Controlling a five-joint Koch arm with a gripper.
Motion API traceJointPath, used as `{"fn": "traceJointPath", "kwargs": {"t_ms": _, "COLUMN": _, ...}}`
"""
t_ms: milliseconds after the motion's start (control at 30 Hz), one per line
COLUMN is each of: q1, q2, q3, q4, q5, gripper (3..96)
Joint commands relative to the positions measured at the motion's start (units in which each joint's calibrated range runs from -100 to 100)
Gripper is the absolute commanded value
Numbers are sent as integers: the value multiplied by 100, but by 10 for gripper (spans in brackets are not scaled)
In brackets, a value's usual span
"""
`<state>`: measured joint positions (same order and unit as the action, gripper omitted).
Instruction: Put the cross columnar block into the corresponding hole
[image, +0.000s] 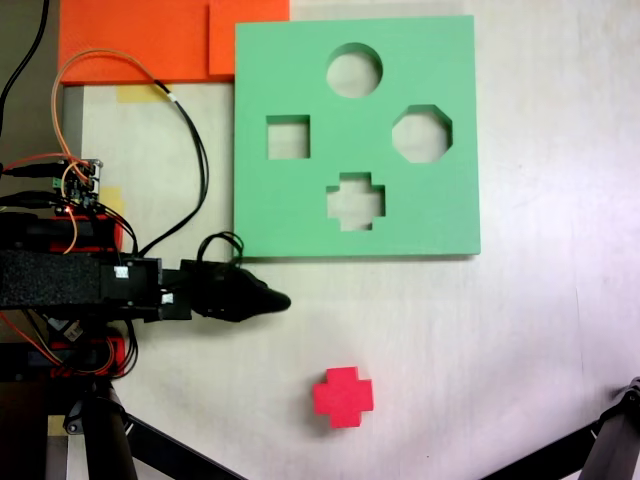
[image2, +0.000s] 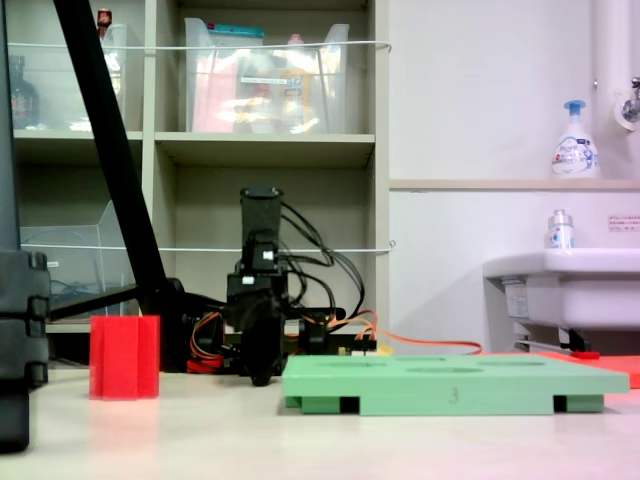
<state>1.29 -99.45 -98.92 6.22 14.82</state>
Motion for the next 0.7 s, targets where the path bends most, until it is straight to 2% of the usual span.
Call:
{"fn": "traceJointPath", "kwargs": {"t_ms": 33, "q1": -68, "q2": -55, "q3": -108, "q4": -270, "q5": 1675, "gripper": 515}}
{"fn": "traceJointPath", "kwargs": {"t_ms": 200, "q1": -283, "q2": -55, "q3": 12, "q4": -415, "q5": 2374, "gripper": 507}}
{"fn": "traceJointPath", "kwargs": {"t_ms": 400, "q1": -244, "q2": -55, "q3": 3043, "q4": -4122, "q5": 3258, "gripper": 493}}
{"fn": "traceJointPath", "kwargs": {"t_ms": 700, "q1": -230, "q2": -55, "q3": 6293, "q4": -7367, "q5": 3360, "gripper": 470}}
